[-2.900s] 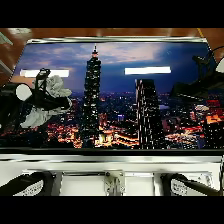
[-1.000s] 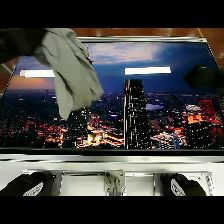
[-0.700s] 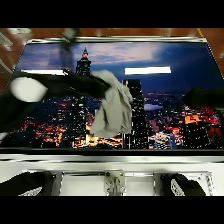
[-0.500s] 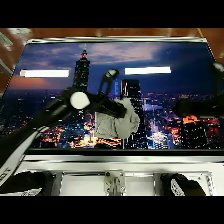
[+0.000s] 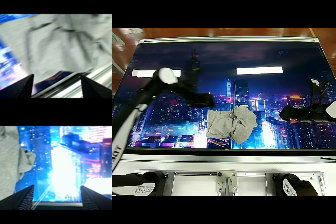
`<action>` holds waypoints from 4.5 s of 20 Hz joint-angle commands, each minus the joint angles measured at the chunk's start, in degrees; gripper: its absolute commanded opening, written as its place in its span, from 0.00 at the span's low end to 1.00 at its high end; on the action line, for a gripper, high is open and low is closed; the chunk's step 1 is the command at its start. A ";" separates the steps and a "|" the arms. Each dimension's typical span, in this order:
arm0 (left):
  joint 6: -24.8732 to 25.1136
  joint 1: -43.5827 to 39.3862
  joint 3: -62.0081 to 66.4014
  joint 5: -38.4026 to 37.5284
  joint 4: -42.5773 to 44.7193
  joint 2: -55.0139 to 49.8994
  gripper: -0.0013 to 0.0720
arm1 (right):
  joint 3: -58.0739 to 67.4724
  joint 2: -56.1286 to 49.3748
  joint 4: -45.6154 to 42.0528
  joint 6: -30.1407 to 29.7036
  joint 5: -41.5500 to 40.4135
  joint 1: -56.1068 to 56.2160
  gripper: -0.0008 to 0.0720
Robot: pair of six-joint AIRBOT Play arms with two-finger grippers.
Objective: Fold the shirts.
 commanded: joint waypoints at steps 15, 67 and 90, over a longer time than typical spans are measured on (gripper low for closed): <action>7.87 5.33 -29.03 24.52 -24.59 -6.62 0.97 | -0.42 -16.72 27.76 -8.28 3.26 -4.90 0.97; -0.42 25.29 -11.54 5.70 14.45 43.34 0.07 | 8.46 15.63 -3.10 5.66 18.60 6.05 0.09; 1.64 28.74 -12.37 -7.80 7.15 4.57 0.57 | 4.02 -12.50 -0.44 2.34 -14.14 -8.07 0.97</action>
